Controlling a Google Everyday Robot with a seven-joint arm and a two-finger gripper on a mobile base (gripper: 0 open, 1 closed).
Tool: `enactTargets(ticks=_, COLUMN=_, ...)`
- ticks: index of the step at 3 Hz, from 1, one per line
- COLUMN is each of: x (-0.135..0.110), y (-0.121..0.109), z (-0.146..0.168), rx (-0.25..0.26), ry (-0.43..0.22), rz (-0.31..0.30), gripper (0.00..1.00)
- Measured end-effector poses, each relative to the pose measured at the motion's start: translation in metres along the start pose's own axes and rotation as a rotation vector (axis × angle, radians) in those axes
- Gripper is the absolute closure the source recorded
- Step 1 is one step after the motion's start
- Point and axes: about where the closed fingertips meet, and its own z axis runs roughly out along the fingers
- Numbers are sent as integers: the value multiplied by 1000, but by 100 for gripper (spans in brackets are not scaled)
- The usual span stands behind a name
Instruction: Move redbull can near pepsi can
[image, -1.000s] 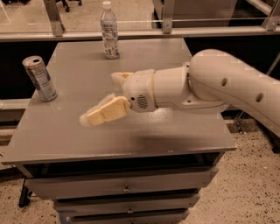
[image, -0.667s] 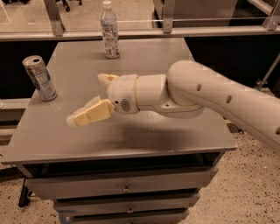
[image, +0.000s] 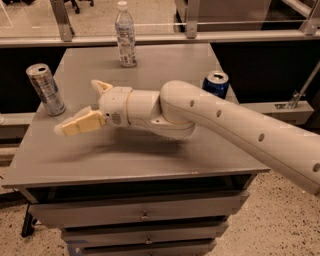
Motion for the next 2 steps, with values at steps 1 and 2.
enactTargets(ticks=1, x=-9, y=-11, z=32, rx=-11, ry=-60, rz=-15, gripper=0)
enactTargets(ticks=2, x=-15, y=-17, z=61, rx=-32, ry=-98, rz=-26, gripper=0)
